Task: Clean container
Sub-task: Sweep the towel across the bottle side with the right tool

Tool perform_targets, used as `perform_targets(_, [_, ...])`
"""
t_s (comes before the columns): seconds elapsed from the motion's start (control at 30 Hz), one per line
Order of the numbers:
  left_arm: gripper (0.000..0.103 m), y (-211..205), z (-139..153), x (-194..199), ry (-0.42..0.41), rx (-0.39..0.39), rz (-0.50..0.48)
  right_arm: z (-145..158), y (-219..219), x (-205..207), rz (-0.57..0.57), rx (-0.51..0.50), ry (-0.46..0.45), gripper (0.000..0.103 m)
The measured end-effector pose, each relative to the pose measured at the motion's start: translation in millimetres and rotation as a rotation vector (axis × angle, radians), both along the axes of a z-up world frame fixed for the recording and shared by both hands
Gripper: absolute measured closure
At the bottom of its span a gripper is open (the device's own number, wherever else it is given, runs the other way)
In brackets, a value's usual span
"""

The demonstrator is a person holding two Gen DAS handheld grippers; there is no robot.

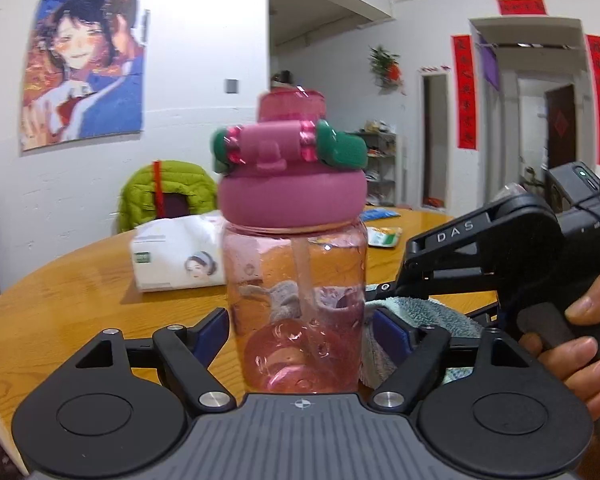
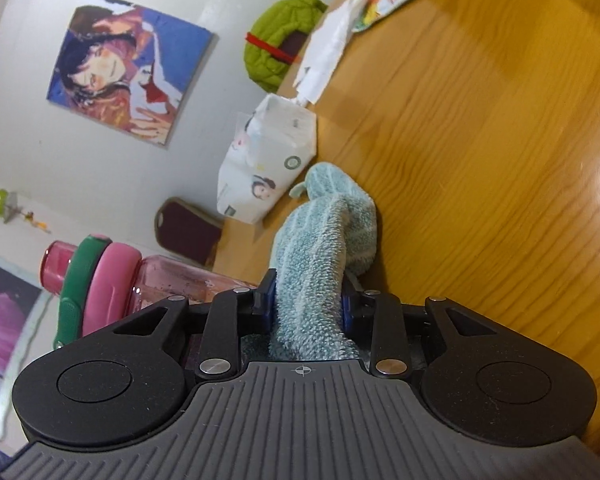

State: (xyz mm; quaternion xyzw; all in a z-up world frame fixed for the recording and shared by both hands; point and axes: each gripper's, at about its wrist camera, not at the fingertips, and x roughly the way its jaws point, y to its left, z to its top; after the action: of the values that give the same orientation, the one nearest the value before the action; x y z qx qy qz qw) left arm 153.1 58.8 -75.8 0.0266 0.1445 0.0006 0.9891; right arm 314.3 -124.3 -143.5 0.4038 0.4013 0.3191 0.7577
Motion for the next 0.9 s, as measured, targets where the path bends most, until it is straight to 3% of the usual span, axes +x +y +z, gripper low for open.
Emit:
perform_targets(0.1, [0.020, -6, 4, -9, -0.025, 0.013, 0.060, 5, -6, -4, -0.033, 0.030, -0.072, 0.069])
perform_targets(0.23, [0.022, -17, 2, -13, -0.019, 0.048, 0.015, 12, -16, -10, -0.076, 0.089, -0.147, 0.069])
perform_targets(0.33, [0.022, -21, -2, -10, -0.017, 0.093, 0.000, 13, -15, -10, -0.052, 0.109, -0.144, 0.069])
perform_targets(0.5, [0.023, -2, -3, 5, -0.028, 0.072, -0.035, 15, -6, -12, -0.021, 0.095, -0.129, 0.069])
perform_targets(0.6, [0.029, 11, -3, 13, -0.020, 0.040, -0.050, 14, -8, -13, -0.014, 0.117, -0.110, 0.069])
perform_targets(0.8, [0.033, 10, -5, 14, -0.005, 0.019, -0.053, 15, -8, -14, -0.024, 0.087, -0.103, 0.070])
perform_targets(0.9, [0.033, 9, -6, 13, -0.006, 0.019, -0.053, 21, -16, -19, -0.036, 0.162, -0.147, 0.071])
